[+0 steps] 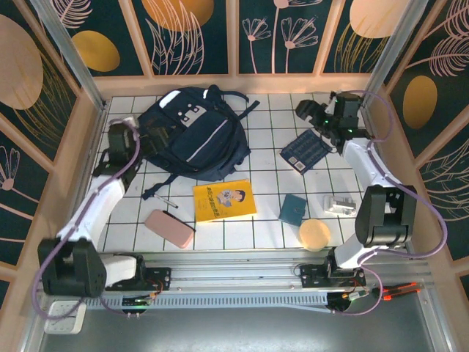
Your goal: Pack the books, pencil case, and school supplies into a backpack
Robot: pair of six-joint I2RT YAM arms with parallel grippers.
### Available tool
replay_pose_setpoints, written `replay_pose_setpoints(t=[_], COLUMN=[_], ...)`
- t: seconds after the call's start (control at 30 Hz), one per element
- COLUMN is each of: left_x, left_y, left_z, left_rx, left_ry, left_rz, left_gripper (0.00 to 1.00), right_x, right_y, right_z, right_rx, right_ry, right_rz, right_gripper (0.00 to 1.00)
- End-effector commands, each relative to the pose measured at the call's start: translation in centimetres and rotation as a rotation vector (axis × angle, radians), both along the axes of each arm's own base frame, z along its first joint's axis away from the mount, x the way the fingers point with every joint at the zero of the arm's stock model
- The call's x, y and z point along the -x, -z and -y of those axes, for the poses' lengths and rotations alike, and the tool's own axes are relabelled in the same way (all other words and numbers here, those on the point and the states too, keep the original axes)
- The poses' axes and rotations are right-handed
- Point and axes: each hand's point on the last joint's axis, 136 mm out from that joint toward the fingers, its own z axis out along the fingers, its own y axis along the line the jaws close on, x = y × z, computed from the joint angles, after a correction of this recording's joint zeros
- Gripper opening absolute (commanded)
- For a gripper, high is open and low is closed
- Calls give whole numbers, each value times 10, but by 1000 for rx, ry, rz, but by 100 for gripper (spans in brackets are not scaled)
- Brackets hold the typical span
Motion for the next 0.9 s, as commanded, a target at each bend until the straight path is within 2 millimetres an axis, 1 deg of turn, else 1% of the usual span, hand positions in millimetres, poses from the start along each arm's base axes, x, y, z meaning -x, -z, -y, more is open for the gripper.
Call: replay_pose_setpoints(t=[0.0,0.1,0.17,0.23,0.27,0.3,0.33,0.4,0.5,0.6,0.67,0.7,0.77,0.87], left_x=[10,2,-5,-12,-16,-21,-24,-30,-40,-49,-57,-62,-73,-86], left_y=[41,54,55,58,56,67,71,79,89,97,100,101,105,103], left_z=[42,73,93,113,125,136,146,170,199,223,232,232,228,223], left_rx=[-59,-120,-127,-143,-161,-186,-197,-203,-226,-264,-303,-334,-380,-425], left_ry=[139,217,260,318,349,373,396,459,510,539,533,516,465,416], left_rz=[-250,-297,-302,-324,-326,-353,-361,-380,-402,-412,-412,-412,-419,-410], left_gripper=[99,99,99,98,97,96,92,83,77,70,67,66,63,60], right_x=[12,18,21,25,26,27,29,30,33,36,37,38,40,44], right_y=[7,15,21,29,34,37,43,51,56,59,61,61,62,64], right_z=[-39,-64,-76,-85,-88,-90,-91,-93,-94,-93,-92,-92,-92,-90], right_rx=[1,2,7,16,21,25,28,24,21,30,39,41,45,49], right_ry=[-125,-180,-207,-225,-232,-236,-239,-246,-249,-254,-259,-262,-267,-268], right_rz=[-67,-100,-127,-156,-169,-180,-197,-220,-236,-244,-247,-250,-252,-252], right_gripper=[96,96,96,96,96,96,96,96,96,96,96,96,96,96])
